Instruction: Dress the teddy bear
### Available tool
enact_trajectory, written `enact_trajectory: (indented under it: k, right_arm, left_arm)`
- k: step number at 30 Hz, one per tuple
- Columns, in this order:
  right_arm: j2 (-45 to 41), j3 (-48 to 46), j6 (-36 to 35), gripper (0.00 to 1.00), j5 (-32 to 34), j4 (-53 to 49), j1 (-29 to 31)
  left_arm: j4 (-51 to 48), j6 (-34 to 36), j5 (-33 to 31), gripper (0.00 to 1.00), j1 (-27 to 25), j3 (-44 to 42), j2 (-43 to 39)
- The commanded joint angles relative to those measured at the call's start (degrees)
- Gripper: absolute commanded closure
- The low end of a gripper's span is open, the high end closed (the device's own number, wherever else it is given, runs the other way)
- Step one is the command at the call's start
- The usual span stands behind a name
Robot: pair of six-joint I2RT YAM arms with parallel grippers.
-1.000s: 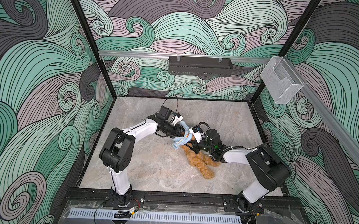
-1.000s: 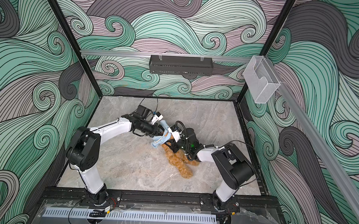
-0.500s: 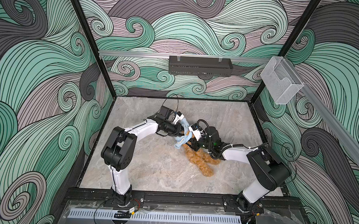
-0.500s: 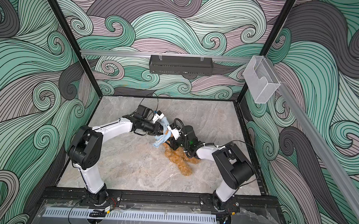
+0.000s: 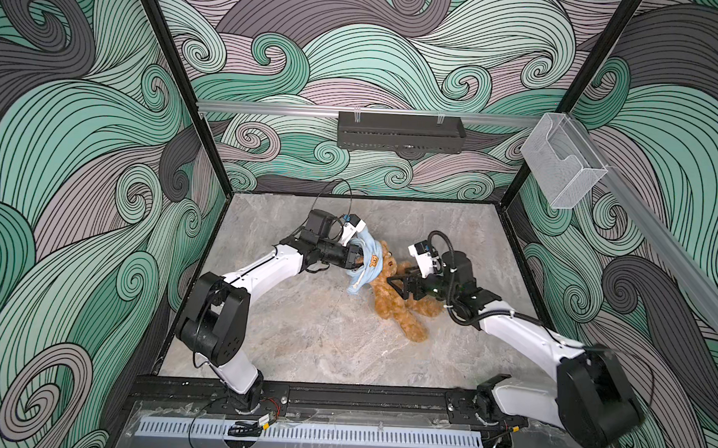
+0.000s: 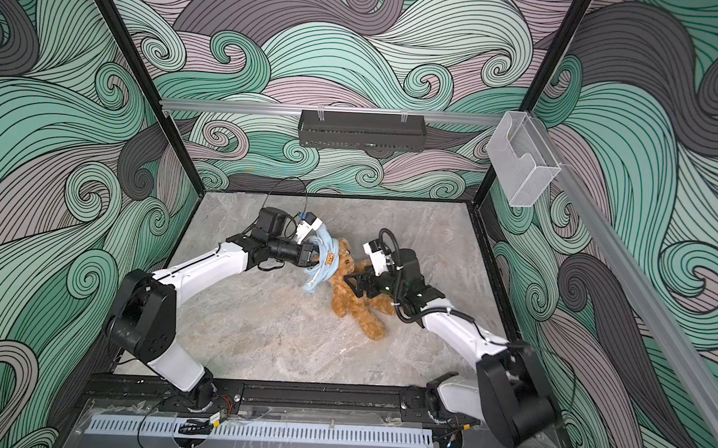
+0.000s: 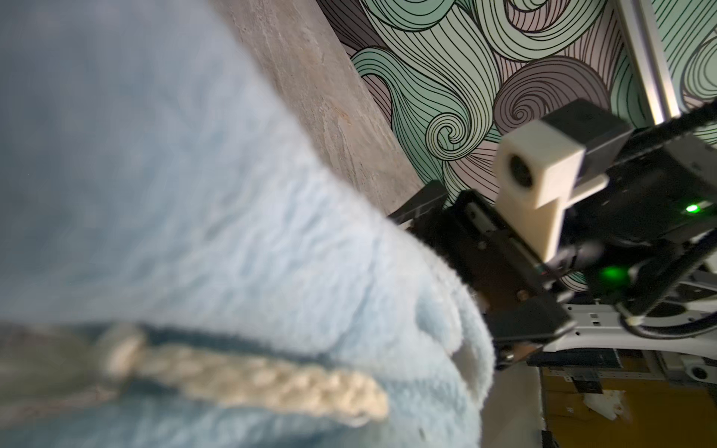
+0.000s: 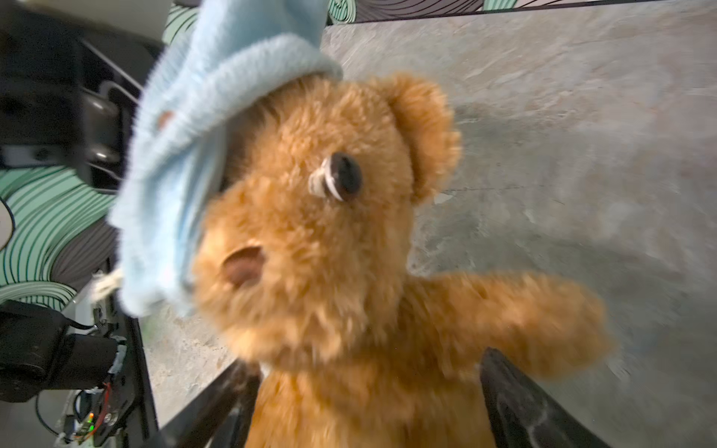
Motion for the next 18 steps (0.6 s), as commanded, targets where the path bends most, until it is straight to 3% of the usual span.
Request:
enact_trajectory:
  k: [1,4,7,10,14,18]
  right_arm:
    - [-6.58,3.67,2.00,0.05,-6.22,-13.53,-1.95]
    - [-5.81,8.32,7.85,0.11,-11.04,-13.18,-1.82]
    - [-0.32,14.83,15.58,0.32,-12.92,-13.37,-0.56]
    - [4.52,21.39,18.34,0.48,-10.73,-15.99,2.27]
    - [10.20,27.52,19.64,0.55,-6.77,-21.25,3.94]
    - [12.81,28.24,21.21,0.61,-6.21,-19.30,3.98]
  left_arm:
    - [4.54,8.26,-2.35,1.00,0.50,-1.34,-1.61]
    - [7.17,13.44,-3.35,1.00,0.08,-2.75,-2.65]
    - [8.52,18.52,-5.21,1.00,-1.08,-4.00,-3.99]
    - [8.58,22.63,-6.89,1.00,-2.12,-5.05,-4.78]
    - [8.35,24.81,-7.43,1.00,-2.78,-5.80,-5.45]
    - [8.40,26.16,-7.74,1.00,-3.34,-6.60,-5.92]
